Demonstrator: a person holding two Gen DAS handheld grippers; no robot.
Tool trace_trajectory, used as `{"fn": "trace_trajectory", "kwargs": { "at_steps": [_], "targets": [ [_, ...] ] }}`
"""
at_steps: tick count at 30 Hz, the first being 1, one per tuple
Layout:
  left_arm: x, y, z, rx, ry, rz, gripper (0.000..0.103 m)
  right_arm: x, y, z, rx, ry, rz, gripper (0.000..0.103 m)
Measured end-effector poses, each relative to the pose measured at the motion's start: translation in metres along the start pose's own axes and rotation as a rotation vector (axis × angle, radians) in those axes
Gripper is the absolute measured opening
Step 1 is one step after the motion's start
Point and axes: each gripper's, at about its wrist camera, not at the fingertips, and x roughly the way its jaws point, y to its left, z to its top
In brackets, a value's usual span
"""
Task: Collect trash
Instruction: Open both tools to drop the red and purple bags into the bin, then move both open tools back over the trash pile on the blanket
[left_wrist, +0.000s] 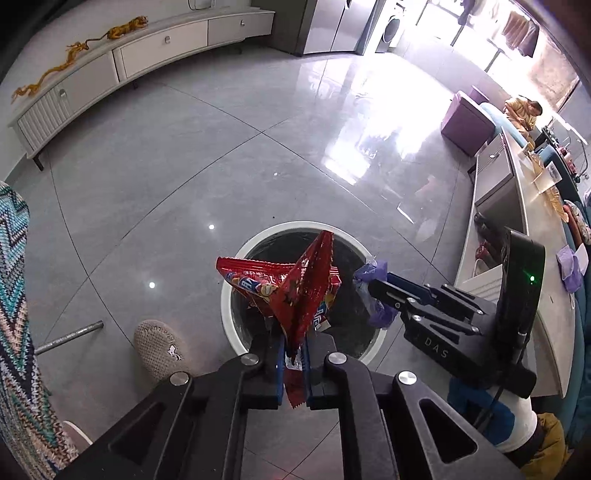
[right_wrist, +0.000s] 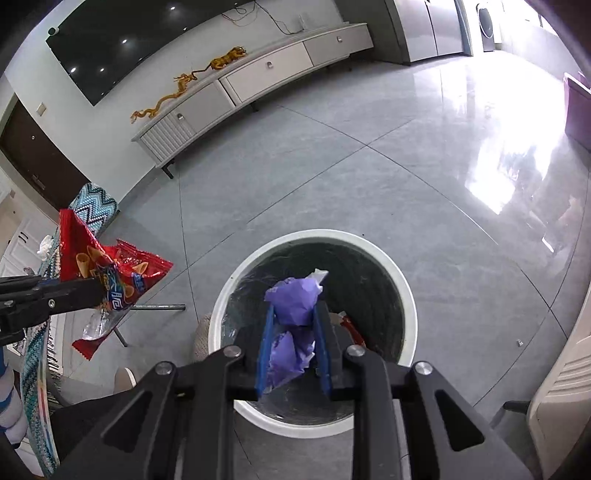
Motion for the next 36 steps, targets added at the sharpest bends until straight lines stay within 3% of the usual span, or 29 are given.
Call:
{"fn": "trace_trajectory", "kwargs": {
  "at_steps": [2, 5, 8, 9, 14, 23, 29, 36],
  "targets": [
    [0.009, 0.001, 0.003, -0.011, 0.013, -0.012, 0.010, 0.007, -0.003, 0.000, 0.004, 0.009, -0.016, 0.022],
    [0.017, 0.001, 0.007, -0.045, 0.024, -0.031, 0.023, 0.013, -0.009, -0.001, 0.020, 0.018, -0.030, 0.023],
    [0.015, 0.001, 0.006, -0.060, 0.019, -0.045, 0.036, 0.016, -0.013, -0.002, 0.032, 0.019, -0.041, 0.038],
    [0.014, 0.002, 0.006, -0.060, 0.017, -0.046, 0.036, 0.016, -0.014, -0.002, 0.033, 0.019, -0.045, 0.044],
    [-0.006, 0.004, 0.001, -0.057, -0.020, -0.051, 0.036, 0.004, -0.010, -0.003, 0.038, 0.005, -0.048, 0.044],
    [-0.085, 0.001, -0.020, -0.001, -0.196, 0.005, 0.036, -0.060, 0.020, 0.004, 0.003, -0.111, -0.024, 0.045],
    [-0.147, 0.020, -0.049, 0.007, -0.280, 0.074, 0.036, -0.114, 0.065, 0.008, -0.066, -0.205, 0.004, 0.045],
    [-0.215, 0.069, -0.097, -0.064, -0.377, 0.172, 0.036, -0.160, 0.140, 0.005, -0.188, -0.256, 0.075, 0.045]
  ]
}}
